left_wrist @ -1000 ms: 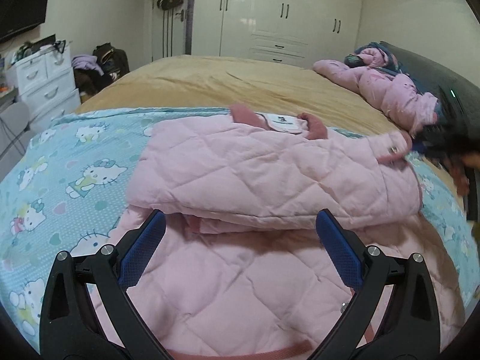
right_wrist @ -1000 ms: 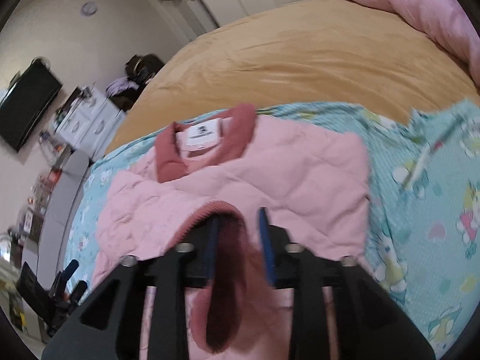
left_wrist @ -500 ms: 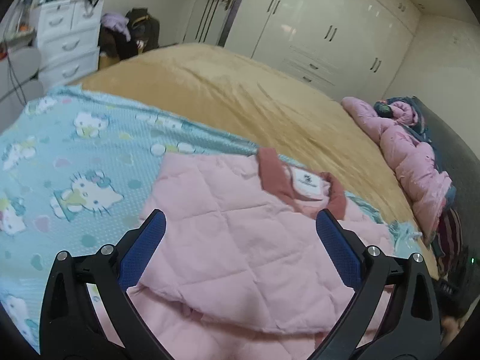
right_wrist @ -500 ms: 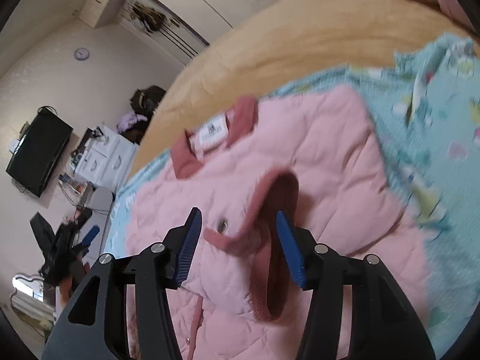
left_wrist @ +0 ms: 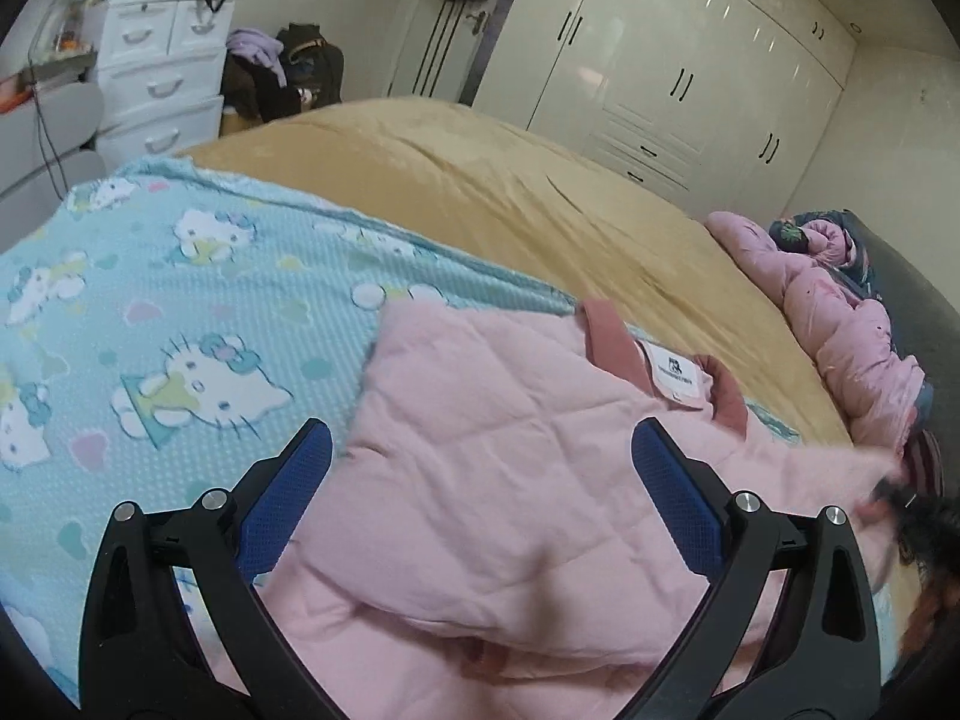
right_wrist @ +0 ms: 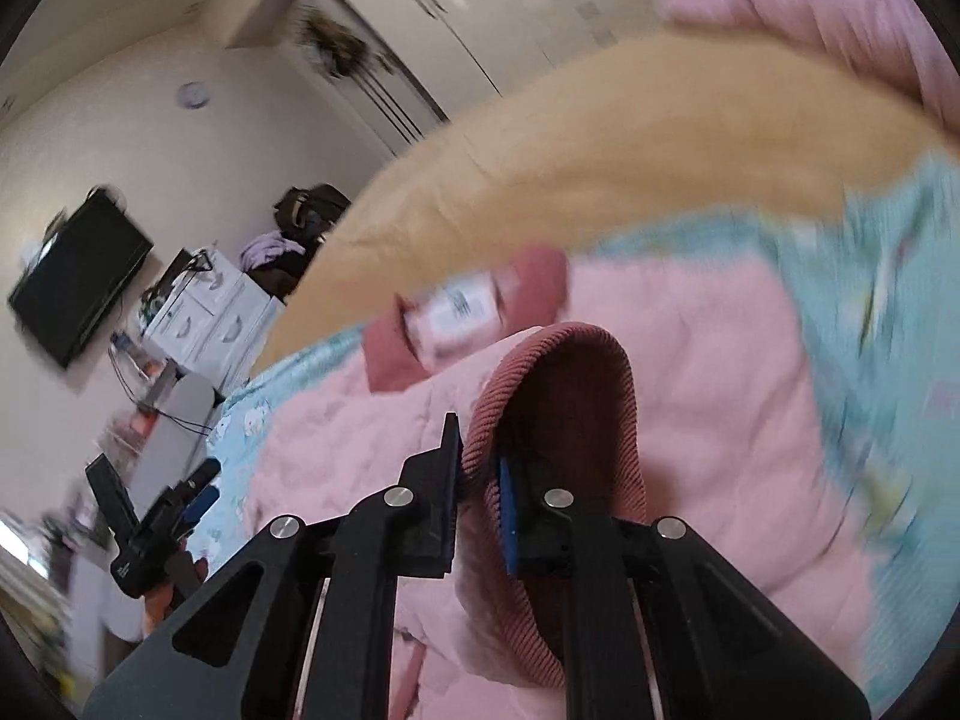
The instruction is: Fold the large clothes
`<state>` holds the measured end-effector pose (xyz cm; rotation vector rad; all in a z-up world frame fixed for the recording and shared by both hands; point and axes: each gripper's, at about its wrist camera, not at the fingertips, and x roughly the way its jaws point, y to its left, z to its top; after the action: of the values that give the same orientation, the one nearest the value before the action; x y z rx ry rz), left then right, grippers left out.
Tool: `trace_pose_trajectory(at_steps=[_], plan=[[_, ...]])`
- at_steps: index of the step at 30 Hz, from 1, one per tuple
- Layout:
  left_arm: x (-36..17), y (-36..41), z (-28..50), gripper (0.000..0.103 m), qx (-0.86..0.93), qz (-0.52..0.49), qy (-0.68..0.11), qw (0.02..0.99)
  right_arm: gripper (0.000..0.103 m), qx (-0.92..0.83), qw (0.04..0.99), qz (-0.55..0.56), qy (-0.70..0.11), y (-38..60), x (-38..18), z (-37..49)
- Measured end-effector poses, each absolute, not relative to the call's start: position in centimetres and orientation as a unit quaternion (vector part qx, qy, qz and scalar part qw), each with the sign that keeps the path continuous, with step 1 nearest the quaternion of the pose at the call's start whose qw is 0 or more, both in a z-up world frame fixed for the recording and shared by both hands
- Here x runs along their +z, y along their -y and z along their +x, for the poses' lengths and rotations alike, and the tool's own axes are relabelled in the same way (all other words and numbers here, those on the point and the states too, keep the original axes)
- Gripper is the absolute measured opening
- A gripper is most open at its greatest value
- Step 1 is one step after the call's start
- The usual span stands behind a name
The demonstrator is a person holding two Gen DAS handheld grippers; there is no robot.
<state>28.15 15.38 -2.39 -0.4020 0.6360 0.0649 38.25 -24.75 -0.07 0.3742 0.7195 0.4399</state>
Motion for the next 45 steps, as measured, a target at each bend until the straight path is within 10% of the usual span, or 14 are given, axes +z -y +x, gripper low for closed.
trace_pose_trajectory(at_steps=[26,34,45], plan=[[-6.0,-6.0,30.4,0.094,-0.033,-0.044,-0.355,0.933,0.014,0.109,0.91,0.129,-0.378,27.7,-6.5,40.9],[-8.0,-6.4,31.2,0.094,-0.037,-0.052,-0.384,0.921,0.052,0.093,0.917,0.15,-0.359,29.1,-5.2,38.9],[-9.4,-6.4,31.3,0.094,-0.038,-0.056,-0.397,0.915,0.067,0.137,0.923,0.097,-0.346,23.9,-3.2,38.0]])
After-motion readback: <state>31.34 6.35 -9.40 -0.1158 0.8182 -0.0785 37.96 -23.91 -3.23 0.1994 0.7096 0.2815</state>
